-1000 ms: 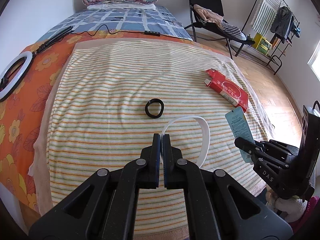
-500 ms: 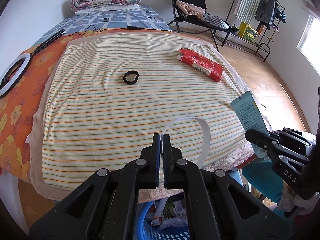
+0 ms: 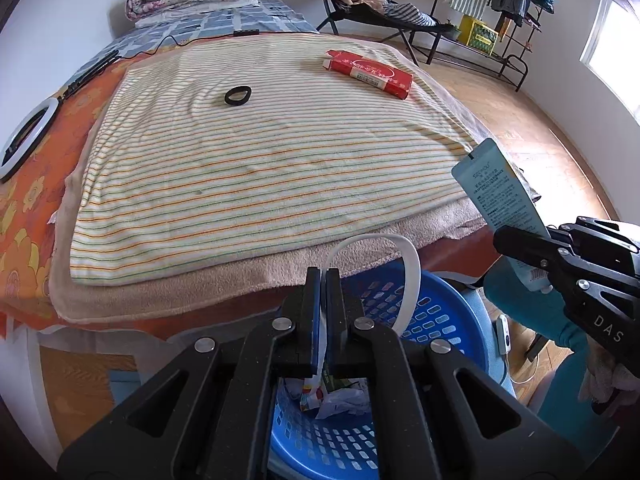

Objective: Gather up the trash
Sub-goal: 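Carry the blue tube and white tape roll over the blue basket, then open the right tool to drop the tube while the left tool drops the tape roll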

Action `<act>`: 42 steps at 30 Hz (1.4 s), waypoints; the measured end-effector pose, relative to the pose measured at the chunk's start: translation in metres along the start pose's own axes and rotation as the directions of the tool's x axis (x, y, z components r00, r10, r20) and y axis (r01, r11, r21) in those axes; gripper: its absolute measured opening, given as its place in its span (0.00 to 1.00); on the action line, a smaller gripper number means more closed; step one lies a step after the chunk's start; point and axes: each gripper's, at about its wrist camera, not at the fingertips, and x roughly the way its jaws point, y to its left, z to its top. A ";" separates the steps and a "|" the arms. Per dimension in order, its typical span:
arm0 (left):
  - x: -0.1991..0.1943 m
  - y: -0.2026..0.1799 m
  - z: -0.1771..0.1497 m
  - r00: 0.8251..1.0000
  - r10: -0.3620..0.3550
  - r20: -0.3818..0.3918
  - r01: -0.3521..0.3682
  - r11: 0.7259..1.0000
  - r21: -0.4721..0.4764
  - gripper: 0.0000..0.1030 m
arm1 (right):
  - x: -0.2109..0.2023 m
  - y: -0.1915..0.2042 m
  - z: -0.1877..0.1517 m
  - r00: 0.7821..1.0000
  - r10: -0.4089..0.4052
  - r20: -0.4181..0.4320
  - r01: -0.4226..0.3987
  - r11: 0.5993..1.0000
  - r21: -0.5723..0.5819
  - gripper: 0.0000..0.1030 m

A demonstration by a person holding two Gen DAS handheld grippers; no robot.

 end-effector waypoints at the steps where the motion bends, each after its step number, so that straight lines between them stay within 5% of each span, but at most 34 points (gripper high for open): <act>1: 0.000 -0.002 -0.003 1.000 0.003 -0.002 -0.003 1.000 0.010 0.00 | 0.000 0.001 -0.004 1.000 -0.001 -0.005 0.001 1.000 -0.001 0.04; 29: 0.042 -0.008 -0.064 0.983 0.029 -0.182 -0.016 0.997 0.076 0.00 | 0.038 0.009 -0.068 0.983 0.013 -0.181 -0.006 0.999 0.040 0.07; 38: 0.052 -0.009 -0.067 0.973 0.040 -0.226 -0.024 0.997 0.075 0.05 | 0.043 0.003 -0.070 0.981 0.016 -0.194 -0.003 0.997 0.071 0.37; 42: 0.053 -0.006 -0.067 0.972 0.051 -0.228 -0.037 0.997 0.066 0.29 | 0.044 0.001 -0.069 0.981 0.006 -0.196 0.009 0.997 0.076 0.53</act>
